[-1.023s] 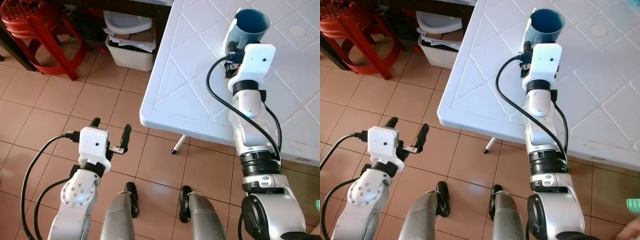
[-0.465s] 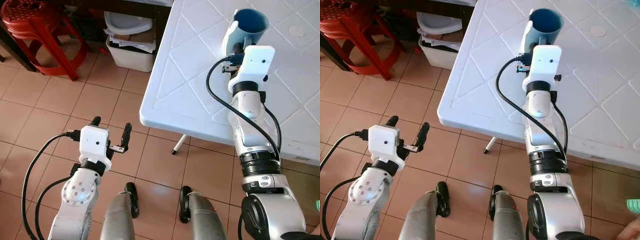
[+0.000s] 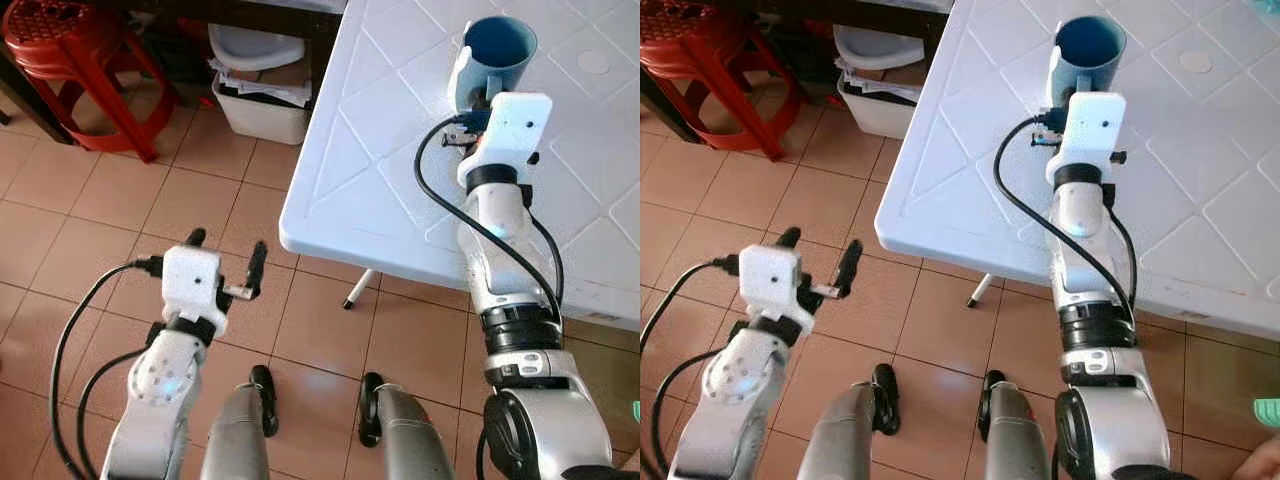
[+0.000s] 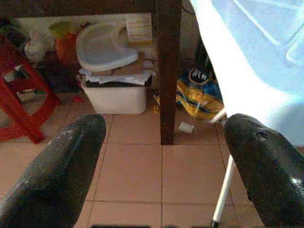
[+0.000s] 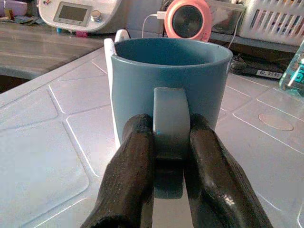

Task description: Setting the table

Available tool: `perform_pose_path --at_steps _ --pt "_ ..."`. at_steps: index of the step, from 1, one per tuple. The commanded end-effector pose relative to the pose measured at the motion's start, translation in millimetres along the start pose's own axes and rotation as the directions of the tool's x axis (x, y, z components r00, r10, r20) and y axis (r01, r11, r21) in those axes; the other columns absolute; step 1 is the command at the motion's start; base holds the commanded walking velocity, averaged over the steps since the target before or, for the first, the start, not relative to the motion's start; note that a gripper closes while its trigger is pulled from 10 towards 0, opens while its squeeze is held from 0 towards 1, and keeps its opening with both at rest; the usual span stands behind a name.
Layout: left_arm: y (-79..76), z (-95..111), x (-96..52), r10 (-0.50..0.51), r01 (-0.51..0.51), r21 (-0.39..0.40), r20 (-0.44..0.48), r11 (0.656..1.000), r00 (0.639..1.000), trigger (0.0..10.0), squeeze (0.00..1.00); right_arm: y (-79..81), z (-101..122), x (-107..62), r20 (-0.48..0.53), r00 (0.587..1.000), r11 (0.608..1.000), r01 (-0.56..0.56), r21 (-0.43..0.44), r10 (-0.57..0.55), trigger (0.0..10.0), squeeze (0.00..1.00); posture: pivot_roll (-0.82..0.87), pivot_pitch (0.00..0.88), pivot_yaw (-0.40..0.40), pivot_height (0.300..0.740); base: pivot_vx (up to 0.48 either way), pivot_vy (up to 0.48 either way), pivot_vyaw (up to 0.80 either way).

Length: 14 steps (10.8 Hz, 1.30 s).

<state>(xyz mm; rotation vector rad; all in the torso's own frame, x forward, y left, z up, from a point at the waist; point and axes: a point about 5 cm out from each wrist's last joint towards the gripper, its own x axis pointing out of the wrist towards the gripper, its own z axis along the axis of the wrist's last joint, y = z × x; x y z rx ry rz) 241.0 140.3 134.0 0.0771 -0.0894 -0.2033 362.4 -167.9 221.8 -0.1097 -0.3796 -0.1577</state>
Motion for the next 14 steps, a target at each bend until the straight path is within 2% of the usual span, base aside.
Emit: perform_pose_path --at_steps 1,3,4,5,6,7,9,10,12,14 --pt "1.7 -6 -1.5 0.009 -0.009 -0.001 -0.018 1.0 1.0 10.0 0.0 0.1 -12 -13.2 -0.037 0.999 0.999 -0.031 0.017 0.032 0.0 0.0 0.04 0.31 0.007 0.74 0.0 0.0 0.0" --pt "3.7 -9 4.2 0.035 -0.036 -0.032 -0.016 0.999 0.999 10.0 0.0 4.1 -19 -38.9 -0.032 0.994 0.994 -0.103 0.019 0.104 0.0 0.0 0.03 0.265 -0.01 0.74 0.0 0.0 0.0" --pt "4.0 -8 9.3 0.056 -0.056 -0.036 -0.005 0.998 0.998 10.0 0.0 6.4 -21 -53.4 -0.015 0.986 0.986 -0.168 -0.009 0.168 0.0 0.0 0.01 0.25 -0.021 0.74 0.0 0.48 0.0" --pt "2.7 -4 15.2 0.085 -0.084 -0.044 0.016 0.995 0.996 10.0 0.0 9.7 -17 -66.7 0.022 0.969 0.968 -0.245 -0.06 0.247 1.4 0.0 -0.01 0.233 -0.022 0.74 0.0 0.48 0.0" --pt "1.6 -3 17.7 0.1 -0.098 -0.063 0.025 0.993 0.995 10.0 0.0 7.9 -20 -71.7 0.003 0.97 0.969 -0.242 -0.04 0.243 10.0 0.0 -0.02 0.223 -0.017 0.74 0.0 0.48 0.0" --pt "0.5 -1 23.9 0.117 -0.112 -0.083 0.051 0.99 0.992 10.0 0.0 1.8 -23 -80.7 -0.018 0.973 0.972 -0.229 -0.052 0.228 10.0 0.0 -0.04 0.209 -0.019 0.74 0.0 0.48 0.0" --pt "3.6 6 34.7 0.134 -0.128 -0.078 0.085 0.989 0.987 10.0 0.0 -6.7 -29 -86.1 -0.061 0.98 0.98 -0.191 -0.055 0.187 10.0 0.0 -0.05 0.206 -0.015 0.74 0.0 0.48 0.0" --pt "4.9 8 40.0 0.138 -0.129 -0.09 0.103 0.987 0.985 10.0 0.0 -2.1 -30 -87.2 -0.072 0.978 0.979 -0.198 -0.041 0.195 10.0 0.0 -0.05 0.207 -0.007 0.74 0.0 0.48 0.0" --pt "7.3 7 42.1 0.177 -0.171 -0.062 0.103 0.983 0.979 10.0 0.0 5.7 -26 -87.3 -0.062 0.978 0.979 -0.202 -0.029 0.2 10.0 0.0 -0.05 0.203 0.0 0.74 0.0 0.401 0.0" --pt "-1.8 6 43.4 0.144 -0.138 -0.062 0.115 0.989 0.983 10.0 0.0 10.9 -32 -89.6 -0.099 0.98 0.984 -0.174 -0.028 0.17 10.0 0.0 -0.04 0.199 -0.006 0.74 0.407 0.0 0.0"
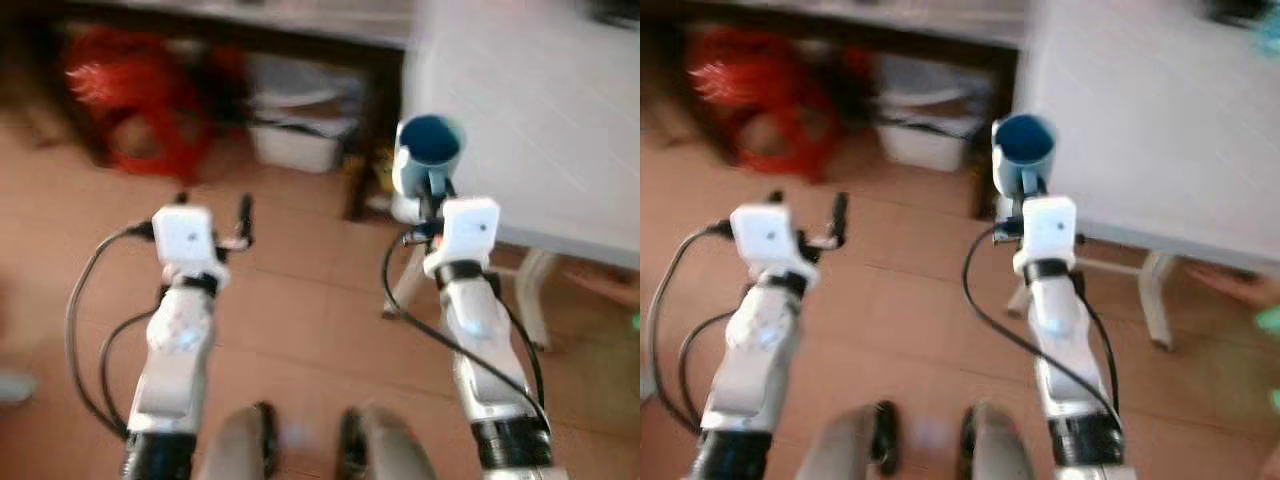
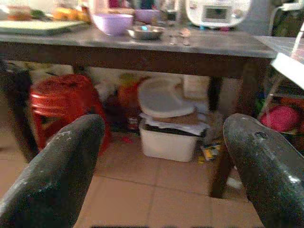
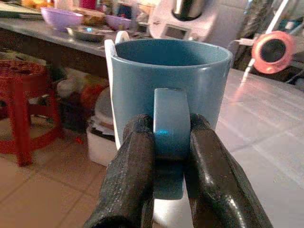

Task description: Setting the table

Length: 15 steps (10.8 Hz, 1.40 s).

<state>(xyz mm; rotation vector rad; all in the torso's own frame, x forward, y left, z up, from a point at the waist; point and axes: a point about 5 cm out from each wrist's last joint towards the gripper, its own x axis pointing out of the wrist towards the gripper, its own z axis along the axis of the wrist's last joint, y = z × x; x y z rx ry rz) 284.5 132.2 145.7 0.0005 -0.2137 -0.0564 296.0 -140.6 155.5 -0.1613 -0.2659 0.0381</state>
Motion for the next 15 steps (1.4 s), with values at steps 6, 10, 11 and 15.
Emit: perform_pose_path --at_steps 6,10,11,15 --pt "-7.3 -3 -0.3 -0.016 0.016 0.019 0.005 1.0 1.0 10.0 0.0 -5.7 -5 4.4 -0.013 1.0 0.996 -0.002 0.085 0.003 10.0 0.0 -0.03 0.199 -0.011 0.74 0.472 0.0 0.0" --pt "-9.4 -5 -4.5 -0.038 0.038 0.022 0.0 0.999 0.999 10.0 0.0 5.0 -5 1.1 0.004 0.999 0.995 -0.038 0.087 0.038 10.0 0.0 -0.02 0.2 -0.007 0.74 0.48 0.0 0.0" --pt "-9.1 -5 -4.3 -0.037 0.037 0.023 0.0 0.999 0.999 10.0 0.0 7.2 -4 0.6 0.012 0.999 0.995 -0.054 0.081 0.053 10.0 0.0 -0.02 0.201 -0.007 0.74 0.48 0.0 0.0" --pt "-9.5 -6 -6.8 -0.044 0.044 0.019 0.003 0.999 0.999 10.0 0.0 3.1 0 5.6 0.032 0.998 0.996 -0.048 0.069 0.046 10.0 0.0 -0.03 0.203 -0.008 0.74 0.48 0.0 0.32"
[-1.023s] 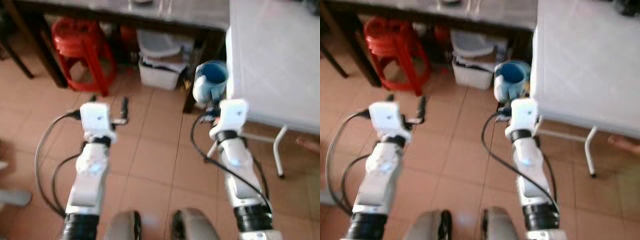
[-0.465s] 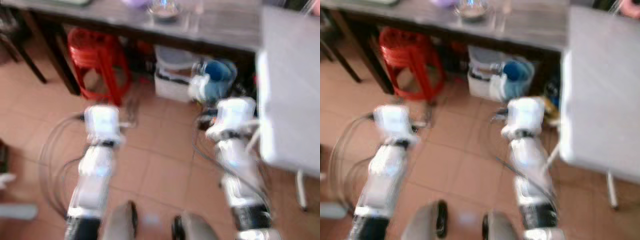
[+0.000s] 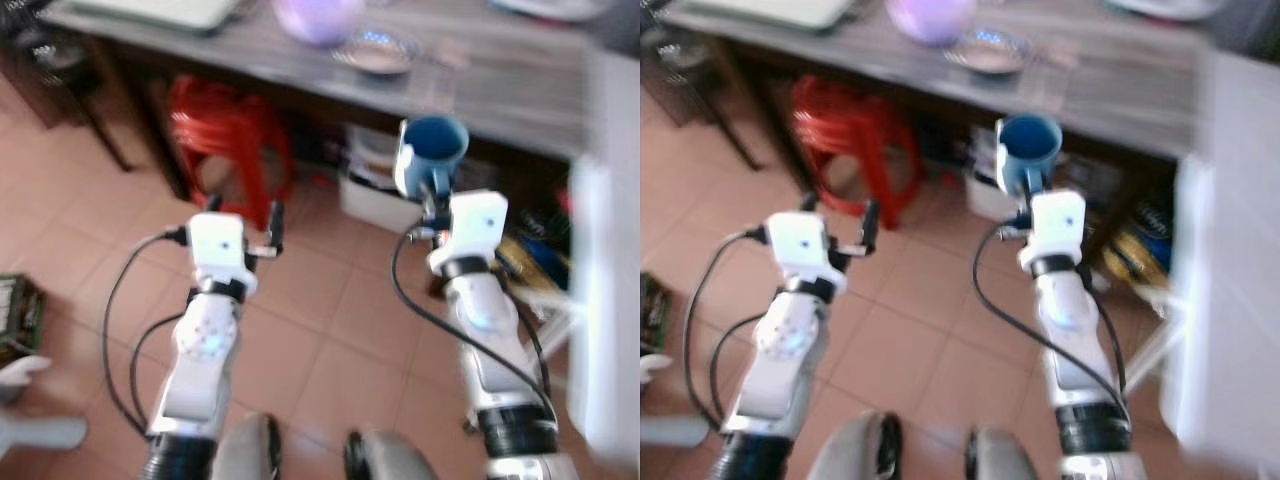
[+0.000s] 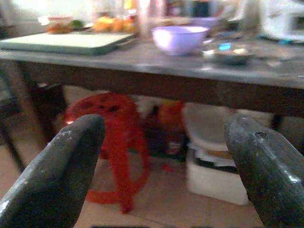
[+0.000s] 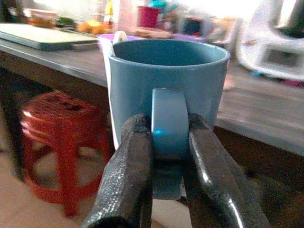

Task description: Setting the table

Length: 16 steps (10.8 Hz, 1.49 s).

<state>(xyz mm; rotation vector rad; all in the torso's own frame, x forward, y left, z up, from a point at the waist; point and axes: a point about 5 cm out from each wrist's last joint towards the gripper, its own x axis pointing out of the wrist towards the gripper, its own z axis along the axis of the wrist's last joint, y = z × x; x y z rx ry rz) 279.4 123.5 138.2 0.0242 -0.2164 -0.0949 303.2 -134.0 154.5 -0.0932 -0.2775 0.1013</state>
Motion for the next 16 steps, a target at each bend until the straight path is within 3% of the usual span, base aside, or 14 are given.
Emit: perform_pose_path --at_steps 1,3,4,6,8,13,15,16 --pt "-2.1 0 -1.9 -0.005 0.005 -0.002 0.001 1.0 1.0 10.0 0.0 -4.1 3 -0.8 0.015 1.0 1.0 0.014 -0.009 -0.014 10.0 0.0 -0.03 0.205 -0.014 0.74 0.48 0.0 0.0" --pt "-5.3 3 -1.5 -0.018 0.018 -0.007 0.017 1.0 1.0 10.0 0.0 -12.9 16 5.1 0.092 0.991 0.986 0.111 -0.123 -0.1 10.0 0.0 -0.03 0.204 -0.014 0.74 0.48 0.0 0.0" --pt "-5.6 4 -1.7 -0.026 0.026 -0.009 0.019 1.0 0.999 10.0 0.0 -22.2 32 9.2 0.184 0.972 0.962 0.183 -0.205 -0.146 10.0 0.0 -0.03 0.202 -0.014 0.74 0.48 0.0 0.0" --pt "-6.6 4 -2.0 -0.034 0.034 -0.019 0.021 0.999 0.999 10.0 0.0 -29.0 39 13.1 0.197 0.963 0.959 0.22 -0.18 -0.184 10.0 0.0 -0.03 0.2 -0.014 0.74 0.48 0.0 0.0" --pt "-8.1 4 -2.4 -0.043 0.043 -0.027 0.023 0.999 0.999 10.0 0.0 -29.5 37 13.8 0.192 0.963 0.954 0.226 -0.197 -0.189 10.0 0.0 -0.04 0.201 -0.015 0.74 0.48 0.0 -0.8" --pt "-6.4 5 -3.0 -0.026 0.027 -0.042 0.018 0.999 0.999 10.0 0.0 -29.6 39 19.4 0.198 0.962 0.956 0.225 -0.189 -0.187 10.0 0.0 -0.03 0.21 -0.015 0.74 0.388 0.0 0.0" --pt "-4.1 6 -3.6 -0.015 0.016 -0.032 0.021 0.999 1.0 10.0 0.0 -29.6 39 23.3 0.191 0.968 0.965 0.195 -0.172 -0.162 10.0 0.0 -0.03 0.213 -0.015 0.74 0.0 0.0 0.0" --pt "-1.6 5 -5.8 -0.008 0.008 -0.028 0.016 1.0 1.0 10.0 0.0 -25.9 38 29.2 0.172 0.98 0.972 0.13 -0.197 -0.096 10.0 0.0 -0.03 0.214 -0.014 0.74 0.0 0.0 0.0"
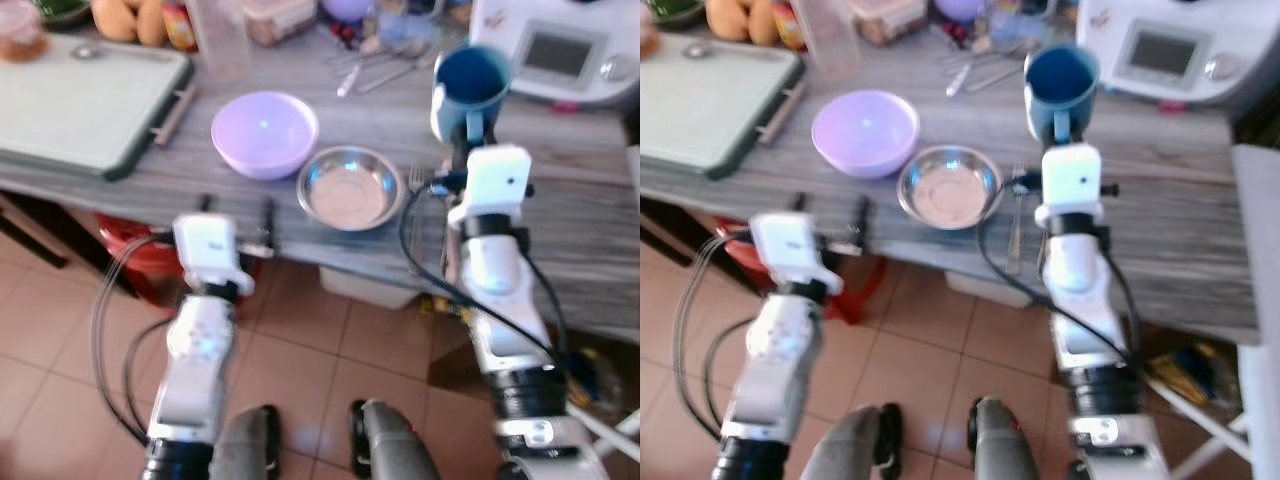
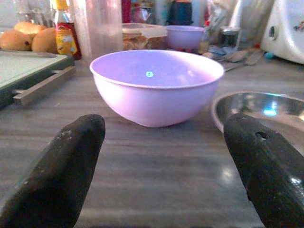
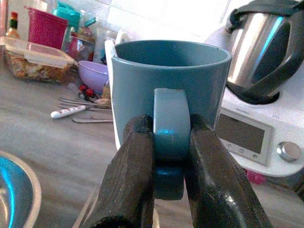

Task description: Setting the table

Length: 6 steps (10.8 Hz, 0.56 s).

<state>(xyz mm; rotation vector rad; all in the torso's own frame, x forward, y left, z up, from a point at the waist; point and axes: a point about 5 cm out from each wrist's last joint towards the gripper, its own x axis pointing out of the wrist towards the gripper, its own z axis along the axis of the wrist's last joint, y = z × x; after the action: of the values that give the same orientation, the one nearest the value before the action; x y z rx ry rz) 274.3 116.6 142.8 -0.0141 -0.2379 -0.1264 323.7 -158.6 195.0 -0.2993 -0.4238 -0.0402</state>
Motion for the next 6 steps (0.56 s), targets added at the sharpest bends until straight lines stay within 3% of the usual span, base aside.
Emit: perform_pose_path --at_steps 1,3,6 --pt "7.3 -2 -5.8 0.022 -0.022 0.02 -0.017 1.0 1.0 10.0 0.0 7.6 8 4.2 0.035 0.998 0.999 -0.049 0.018 0.049 10.0 0.0 -0.03 0.216 -0.012 0.74 0.0 0.0 0.0" --pt "11.8 -3 -10.0 0.038 -0.037 0.032 -0.03 0.999 0.999 10.0 0.0 4.4 6 10.7 0.029 0.995 0.994 -0.092 0.057 0.091 10.0 0.0 -0.03 0.224 -0.01 0.74 0.0 0.0 0.0" --pt "17.5 -5 -19.4 0.036 -0.034 0.033 -0.064 0.999 0.997 10.0 0.0 -12.7 5 32.5 0.038 0.994 0.991 -0.105 0.077 0.103 10.0 0.0 0.0 0.246 -0.004 0.74 0.0 0.0 0.0"
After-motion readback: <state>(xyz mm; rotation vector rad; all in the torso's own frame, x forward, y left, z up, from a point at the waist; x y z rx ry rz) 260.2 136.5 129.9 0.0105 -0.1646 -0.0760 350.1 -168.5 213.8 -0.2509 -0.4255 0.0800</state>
